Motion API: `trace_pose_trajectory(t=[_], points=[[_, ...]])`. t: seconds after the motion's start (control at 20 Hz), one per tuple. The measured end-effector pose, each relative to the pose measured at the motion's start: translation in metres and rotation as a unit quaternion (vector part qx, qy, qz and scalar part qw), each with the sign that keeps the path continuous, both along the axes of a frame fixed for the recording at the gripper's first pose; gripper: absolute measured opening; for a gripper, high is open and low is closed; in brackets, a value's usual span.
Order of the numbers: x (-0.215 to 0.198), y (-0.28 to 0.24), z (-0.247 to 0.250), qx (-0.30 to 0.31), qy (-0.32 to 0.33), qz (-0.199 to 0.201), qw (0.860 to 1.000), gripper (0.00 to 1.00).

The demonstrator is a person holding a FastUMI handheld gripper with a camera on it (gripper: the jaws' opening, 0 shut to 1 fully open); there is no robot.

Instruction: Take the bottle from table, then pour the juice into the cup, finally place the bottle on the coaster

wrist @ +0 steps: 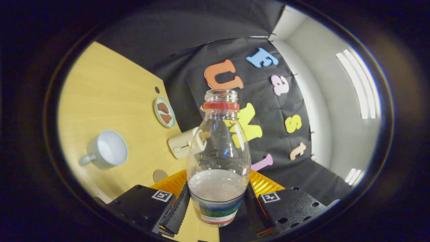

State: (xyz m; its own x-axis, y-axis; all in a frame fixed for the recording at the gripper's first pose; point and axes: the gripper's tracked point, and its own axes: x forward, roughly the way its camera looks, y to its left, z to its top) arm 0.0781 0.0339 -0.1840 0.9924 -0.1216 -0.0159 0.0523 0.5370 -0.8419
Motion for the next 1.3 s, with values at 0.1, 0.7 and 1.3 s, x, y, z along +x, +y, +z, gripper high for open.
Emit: trace_pose_trajectory(t=[0.1,0.7,1.3], points=[[0.002,0.000,0.004,0.077,-0.015,0.006,0.997,0.80],[0.072,-0.039,-0.028,0.338,-0.008,0.021,0.941,0.82],[0.167,-0.078,-0.080,0.428,-0.006,0.020,0.903,0.83]])
